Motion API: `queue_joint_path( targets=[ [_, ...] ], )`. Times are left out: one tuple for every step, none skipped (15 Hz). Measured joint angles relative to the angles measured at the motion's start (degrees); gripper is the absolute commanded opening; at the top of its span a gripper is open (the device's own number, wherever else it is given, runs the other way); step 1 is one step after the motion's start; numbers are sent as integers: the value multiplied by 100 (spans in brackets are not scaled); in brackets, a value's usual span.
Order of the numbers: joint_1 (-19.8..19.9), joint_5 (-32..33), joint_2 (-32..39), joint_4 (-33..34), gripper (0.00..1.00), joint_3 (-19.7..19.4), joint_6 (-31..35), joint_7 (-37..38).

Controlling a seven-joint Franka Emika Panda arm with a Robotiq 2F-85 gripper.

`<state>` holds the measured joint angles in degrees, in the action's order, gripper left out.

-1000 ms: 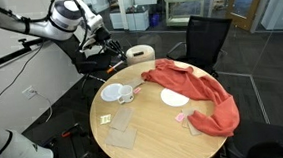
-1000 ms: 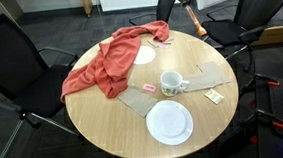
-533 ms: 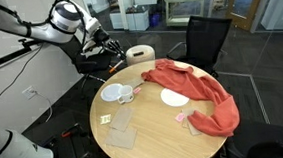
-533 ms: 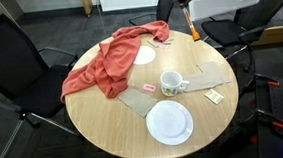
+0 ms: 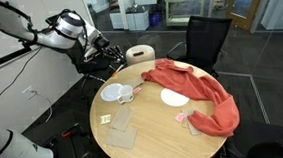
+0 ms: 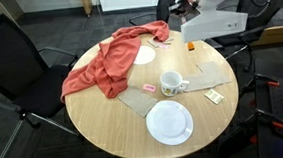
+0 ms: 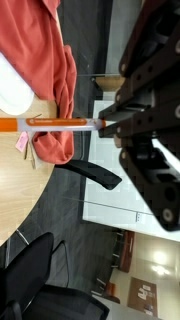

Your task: Put the orange thing in the mug

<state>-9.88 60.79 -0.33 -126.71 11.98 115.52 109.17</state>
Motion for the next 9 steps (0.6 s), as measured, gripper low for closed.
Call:
queue_joint_path(
  targets=[
    [-45, 5, 63, -2, 11, 14, -22, 19],
    [-75, 5, 118, -3, 11, 27, -22, 19],
    [-97, 5, 155, -2, 11, 29, -22, 19],
    [-106, 5, 173, -2, 11, 29, -23, 19],
    [-105, 5, 173, -2, 11, 29, -23, 19],
    [-105, 5, 173, -1, 3, 29, -23, 19],
    [-105, 5, 173, -1, 3, 29, -23, 19],
    [-105, 5, 175, -1, 3, 29, -23, 19],
    [-106, 5, 183, -1, 3, 28, -37, 19]
  ],
)
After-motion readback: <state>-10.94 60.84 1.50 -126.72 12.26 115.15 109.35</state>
